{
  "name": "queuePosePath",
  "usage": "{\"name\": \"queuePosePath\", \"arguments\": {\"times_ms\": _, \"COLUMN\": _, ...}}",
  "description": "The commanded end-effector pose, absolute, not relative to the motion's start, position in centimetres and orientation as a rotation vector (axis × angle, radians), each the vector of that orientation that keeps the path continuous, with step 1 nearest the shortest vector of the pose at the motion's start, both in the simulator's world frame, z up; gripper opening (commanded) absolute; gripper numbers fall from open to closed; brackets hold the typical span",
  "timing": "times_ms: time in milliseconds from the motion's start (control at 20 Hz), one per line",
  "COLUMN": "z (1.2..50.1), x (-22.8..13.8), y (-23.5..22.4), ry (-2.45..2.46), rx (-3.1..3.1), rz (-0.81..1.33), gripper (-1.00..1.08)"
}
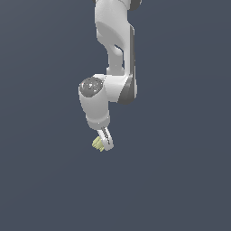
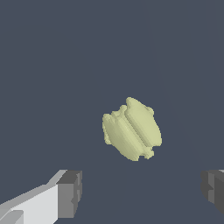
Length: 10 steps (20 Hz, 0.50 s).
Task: Pick up the object and move it to a goal position.
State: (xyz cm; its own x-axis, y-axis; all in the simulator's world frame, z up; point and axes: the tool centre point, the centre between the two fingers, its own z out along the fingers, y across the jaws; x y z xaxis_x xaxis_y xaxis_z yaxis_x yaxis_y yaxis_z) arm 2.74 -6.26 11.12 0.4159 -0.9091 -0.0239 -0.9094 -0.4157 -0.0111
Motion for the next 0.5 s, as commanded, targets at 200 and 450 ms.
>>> {"name": "queuePosePath", "arguments": {"times_ms": 200, "z": 10.1, "x": 3.2, "y": -7.5, "ry": 1.927, "rx": -2.466, "rz": 0.014, "gripper": 1.0}}
{"name": "queuePosePath", "arguments": {"times_ms": 450, "z": 9.5, "x": 3.4, "y": -8.1, "ry": 2.054, "rx": -2.37, "rz": 0.008, "gripper": 1.0}}
